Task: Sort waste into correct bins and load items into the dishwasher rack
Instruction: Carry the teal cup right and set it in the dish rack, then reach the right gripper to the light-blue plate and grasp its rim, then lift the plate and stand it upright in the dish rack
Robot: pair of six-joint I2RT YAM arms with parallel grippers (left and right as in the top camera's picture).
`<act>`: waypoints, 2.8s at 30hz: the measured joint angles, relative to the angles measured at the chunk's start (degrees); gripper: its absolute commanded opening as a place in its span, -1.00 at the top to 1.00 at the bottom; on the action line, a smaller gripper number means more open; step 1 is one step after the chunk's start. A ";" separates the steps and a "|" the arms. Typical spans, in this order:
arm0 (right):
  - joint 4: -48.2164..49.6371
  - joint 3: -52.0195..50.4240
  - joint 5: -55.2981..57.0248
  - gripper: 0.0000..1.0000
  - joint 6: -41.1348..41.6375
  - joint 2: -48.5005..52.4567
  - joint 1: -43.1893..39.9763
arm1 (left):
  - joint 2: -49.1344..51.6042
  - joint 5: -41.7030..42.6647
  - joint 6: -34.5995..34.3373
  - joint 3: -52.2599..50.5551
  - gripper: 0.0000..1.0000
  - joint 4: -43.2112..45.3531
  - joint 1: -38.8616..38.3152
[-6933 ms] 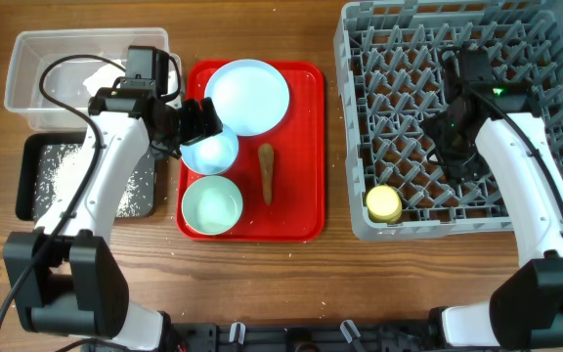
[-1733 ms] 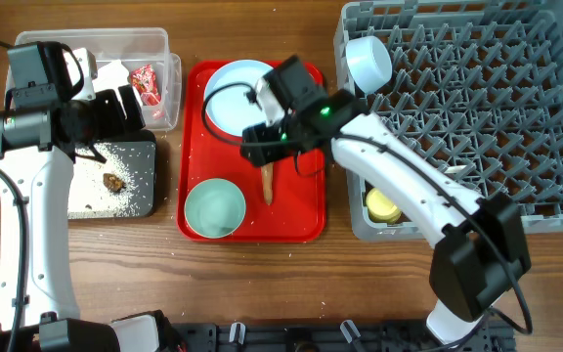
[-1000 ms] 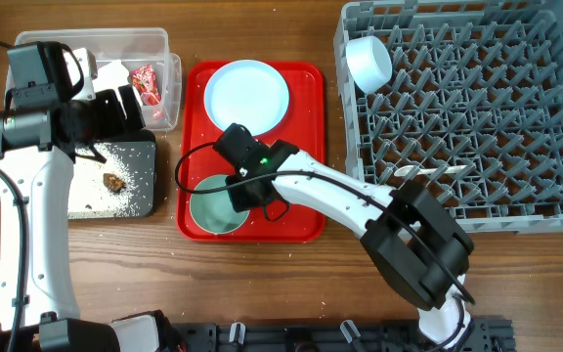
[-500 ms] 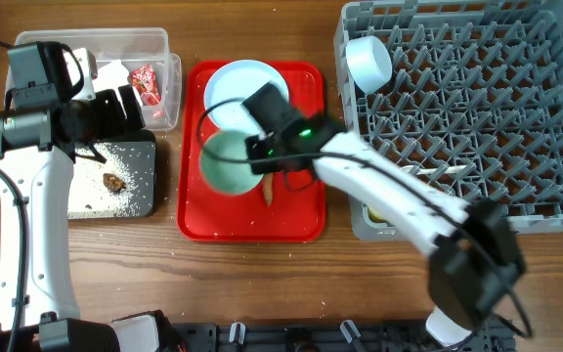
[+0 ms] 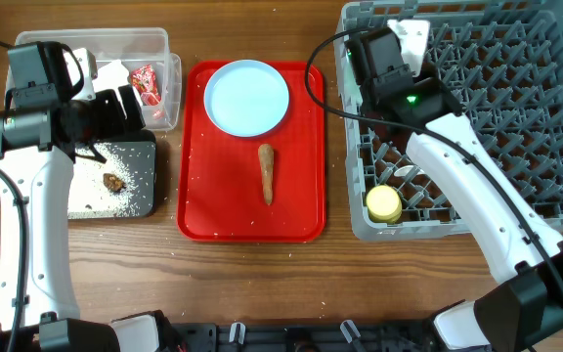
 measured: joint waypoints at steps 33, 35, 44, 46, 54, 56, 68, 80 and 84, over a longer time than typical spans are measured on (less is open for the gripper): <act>-6.27 -0.13 9.05 -0.22 -30.88 14.40 9.18 | 0.00 0.00 0.00 0.00 -1.00 0.00 0.00; -5.97 -0.13 7.89 -0.32 -30.75 14.40 9.44 | 0.00 0.00 0.00 0.00 -1.00 0.00 0.00; -2.49 4.46 0.24 -0.57 -30.82 14.08 9.57 | 0.00 0.00 0.00 0.00 -1.00 0.00 0.00; -2.27 7.52 -4.94 -0.57 -30.77 12.79 9.57 | 0.00 0.00 0.00 0.00 -1.00 0.02 0.00; 10.45 7.63 -51.58 -0.46 -22.16 10.12 9.81 | 0.00 -0.02 0.00 0.00 -1.00 0.00 0.00; 13.49 7.41 -52.85 -0.43 -13.31 11.52 9.79 | 0.00 -0.02 0.00 0.00 -1.00 -0.02 0.00; 15.76 6.45 -37.94 0.28 16.41 30.47 9.79 | 0.00 0.00 0.00 0.00 -1.00 0.00 0.00; 18.93 6.47 -36.09 0.91 18.21 33.31 9.68 | 0.00 0.00 0.00 0.00 -1.00 0.00 0.00; 18.49 7.43 -36.13 0.91 17.03 33.31 9.51 | 0.00 0.00 0.00 0.00 -1.00 0.00 0.00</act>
